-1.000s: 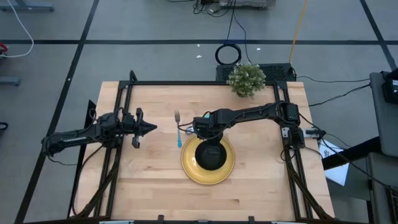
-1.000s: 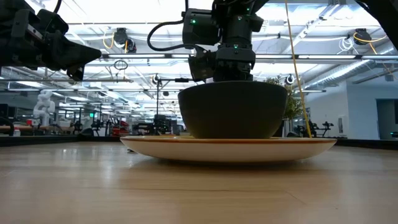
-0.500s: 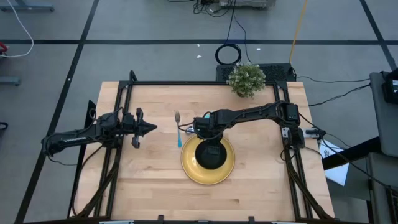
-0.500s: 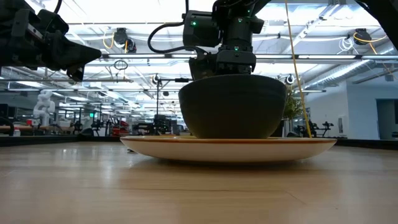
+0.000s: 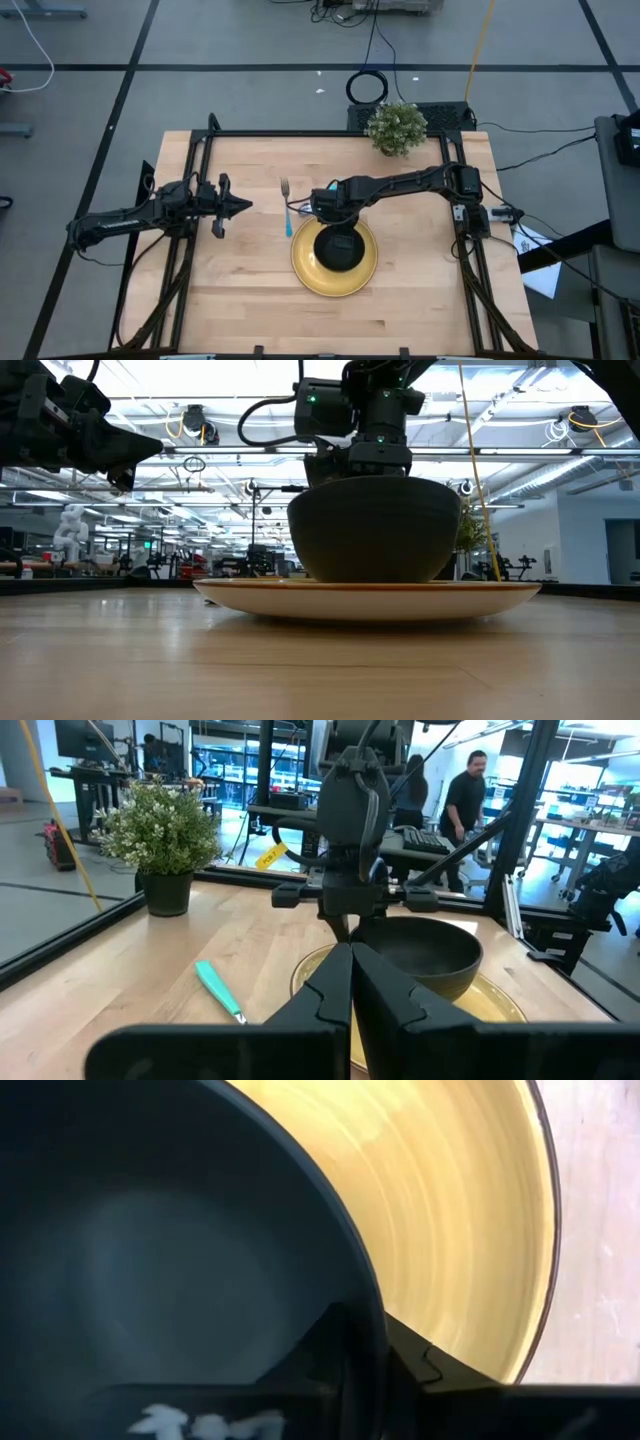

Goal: Set table place
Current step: Put the black bowl on top of the yellow plate

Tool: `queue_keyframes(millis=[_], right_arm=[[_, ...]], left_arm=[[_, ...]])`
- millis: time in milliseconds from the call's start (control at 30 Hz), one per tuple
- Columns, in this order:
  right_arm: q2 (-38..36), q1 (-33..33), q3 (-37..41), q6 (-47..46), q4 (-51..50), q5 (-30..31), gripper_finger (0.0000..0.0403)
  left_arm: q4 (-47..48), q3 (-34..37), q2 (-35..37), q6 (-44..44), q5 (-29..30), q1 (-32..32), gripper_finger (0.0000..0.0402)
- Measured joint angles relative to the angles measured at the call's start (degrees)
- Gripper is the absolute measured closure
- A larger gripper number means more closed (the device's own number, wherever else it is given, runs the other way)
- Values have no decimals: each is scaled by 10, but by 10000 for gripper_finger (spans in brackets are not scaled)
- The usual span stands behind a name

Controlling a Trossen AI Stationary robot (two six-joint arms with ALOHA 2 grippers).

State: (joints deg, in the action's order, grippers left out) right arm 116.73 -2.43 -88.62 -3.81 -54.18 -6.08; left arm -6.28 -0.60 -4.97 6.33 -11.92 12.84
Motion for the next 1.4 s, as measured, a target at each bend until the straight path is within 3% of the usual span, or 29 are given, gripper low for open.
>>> queue_keyframes(millis=[467,833,1400], right_arm=[[1,3,0,0,4,1,338],[-1,33,0,4,18,62,357],[-1,54,0,-15,16,96,360]], left_arm=[[0,0,0,0,0,0,385],[0,0,0,0,0,0,385],[-14,0,0,16,0,0,385]])
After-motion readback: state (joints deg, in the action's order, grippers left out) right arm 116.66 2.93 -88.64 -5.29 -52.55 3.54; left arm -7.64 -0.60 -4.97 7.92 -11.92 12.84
